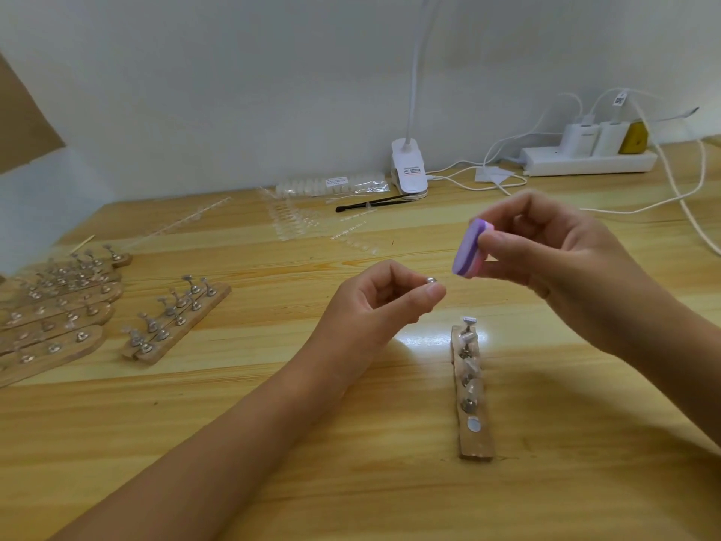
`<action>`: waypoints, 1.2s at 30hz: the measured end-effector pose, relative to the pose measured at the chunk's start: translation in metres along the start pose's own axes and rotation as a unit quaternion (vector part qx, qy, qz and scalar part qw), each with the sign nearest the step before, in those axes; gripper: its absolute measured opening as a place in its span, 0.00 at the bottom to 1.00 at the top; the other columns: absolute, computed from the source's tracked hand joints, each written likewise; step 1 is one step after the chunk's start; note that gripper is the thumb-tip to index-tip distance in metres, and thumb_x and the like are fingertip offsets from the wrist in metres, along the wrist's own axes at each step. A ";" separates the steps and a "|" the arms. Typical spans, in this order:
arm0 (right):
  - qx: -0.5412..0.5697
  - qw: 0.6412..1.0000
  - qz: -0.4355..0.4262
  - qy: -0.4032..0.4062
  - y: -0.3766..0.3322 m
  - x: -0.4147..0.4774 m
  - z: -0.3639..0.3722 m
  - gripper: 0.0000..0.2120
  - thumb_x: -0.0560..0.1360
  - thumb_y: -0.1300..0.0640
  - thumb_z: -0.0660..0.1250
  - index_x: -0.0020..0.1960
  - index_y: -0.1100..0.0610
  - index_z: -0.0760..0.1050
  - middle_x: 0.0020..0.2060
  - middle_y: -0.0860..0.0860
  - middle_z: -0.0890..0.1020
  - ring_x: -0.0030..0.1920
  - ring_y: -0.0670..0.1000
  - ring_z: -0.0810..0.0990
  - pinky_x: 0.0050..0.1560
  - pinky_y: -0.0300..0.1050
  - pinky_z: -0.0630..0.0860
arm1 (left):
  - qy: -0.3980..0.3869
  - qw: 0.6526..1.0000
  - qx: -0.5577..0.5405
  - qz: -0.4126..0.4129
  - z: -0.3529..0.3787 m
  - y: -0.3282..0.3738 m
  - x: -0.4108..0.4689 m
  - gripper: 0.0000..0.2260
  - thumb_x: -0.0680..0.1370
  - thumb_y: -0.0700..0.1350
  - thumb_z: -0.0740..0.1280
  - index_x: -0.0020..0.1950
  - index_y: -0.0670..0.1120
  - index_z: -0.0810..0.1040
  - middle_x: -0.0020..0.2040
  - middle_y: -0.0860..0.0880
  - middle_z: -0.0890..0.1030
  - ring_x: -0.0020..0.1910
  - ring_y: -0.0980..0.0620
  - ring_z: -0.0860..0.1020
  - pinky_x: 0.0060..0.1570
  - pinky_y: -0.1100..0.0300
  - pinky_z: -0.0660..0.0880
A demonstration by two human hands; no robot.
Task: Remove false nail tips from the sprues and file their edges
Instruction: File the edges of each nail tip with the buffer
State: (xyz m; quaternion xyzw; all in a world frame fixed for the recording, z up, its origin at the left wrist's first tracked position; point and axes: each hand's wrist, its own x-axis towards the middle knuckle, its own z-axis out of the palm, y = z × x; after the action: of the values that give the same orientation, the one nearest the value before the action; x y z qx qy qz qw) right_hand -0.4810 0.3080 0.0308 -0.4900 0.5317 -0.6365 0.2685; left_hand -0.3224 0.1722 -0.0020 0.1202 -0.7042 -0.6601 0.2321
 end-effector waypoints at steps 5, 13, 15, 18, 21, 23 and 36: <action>-0.052 0.990 0.036 -0.123 -0.001 -0.004 0.001 0.12 0.69 0.55 0.72 0.50 0.58 0.79 0.43 0.54 0.85 0.44 0.53 0.85 0.45 0.40 0.81 | -0.013 1.000 0.001 0.004 0.002 0.000 -0.002 0.09 0.70 0.51 0.71 0.44 0.46 0.79 0.37 0.56 0.80 0.39 0.60 0.77 0.45 0.68 0.75; -0.078 0.987 0.054 -0.127 -0.005 -0.002 -0.005 0.12 0.69 0.53 0.71 0.50 0.57 0.80 0.42 0.52 0.85 0.42 0.50 0.84 0.44 0.39 0.80 | -0.011 1.000 0.009 0.009 0.003 0.002 -0.002 0.12 0.70 0.51 0.71 0.46 0.43 0.79 0.35 0.58 0.80 0.37 0.62 0.77 0.43 0.71 0.74; -0.085 0.986 0.045 -0.138 -0.004 -0.003 0.000 0.11 0.70 0.53 0.71 0.50 0.56 0.81 0.42 0.52 0.84 0.42 0.49 0.84 0.43 0.38 0.80 | -0.012 1.000 0.016 0.014 0.003 0.001 -0.002 0.12 0.70 0.51 0.71 0.45 0.44 0.79 0.36 0.57 0.80 0.38 0.60 0.76 0.43 0.69 0.74; -0.055 0.998 0.009 -0.042 -0.001 -0.001 0.002 0.12 0.69 0.53 0.70 0.51 0.56 0.80 0.41 0.49 0.84 0.41 0.47 0.84 0.43 0.36 0.80 | -0.019 0.999 0.036 0.015 0.003 -0.002 -0.003 0.10 0.69 0.51 0.73 0.44 0.47 0.80 0.38 0.56 0.81 0.39 0.59 0.77 0.43 0.68 0.74; -0.058 0.998 -0.020 -0.029 -0.003 0.000 -0.003 0.09 0.72 0.56 0.71 0.52 0.54 0.80 0.41 0.48 0.83 0.41 0.45 0.82 0.44 0.36 0.79 | -0.026 0.999 0.045 0.005 0.007 -0.003 -0.004 0.10 0.69 0.52 0.74 0.44 0.48 0.80 0.39 0.57 0.82 0.39 0.60 0.78 0.43 0.69 0.74; -0.074 0.994 -0.028 -0.077 -0.003 -0.002 -0.002 0.07 0.73 0.57 0.73 0.51 0.52 0.81 0.42 0.48 0.83 0.42 0.45 0.82 0.44 0.36 0.78 | -0.019 0.999 0.037 0.003 0.007 -0.003 -0.003 0.09 0.69 0.53 0.73 0.43 0.49 0.80 0.38 0.57 0.82 0.39 0.60 0.78 0.43 0.69 0.75; -0.110 0.991 -0.005 -0.070 0.001 -0.005 0.006 0.13 0.72 0.53 0.70 0.55 0.53 0.83 0.48 0.50 0.84 0.50 0.49 0.82 0.51 0.41 0.80 | 0.004 1.000 0.006 0.004 0.004 -0.001 -0.002 0.11 0.69 0.52 0.72 0.44 0.46 0.80 0.35 0.58 0.80 0.37 0.62 0.77 0.42 0.70 0.74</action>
State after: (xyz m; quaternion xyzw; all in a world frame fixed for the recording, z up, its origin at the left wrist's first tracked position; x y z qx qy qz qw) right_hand -0.4743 0.3093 0.0281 -0.5628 0.5757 -0.5397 0.2460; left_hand -0.3228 0.1764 -0.0030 0.1218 -0.7078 -0.6544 0.2367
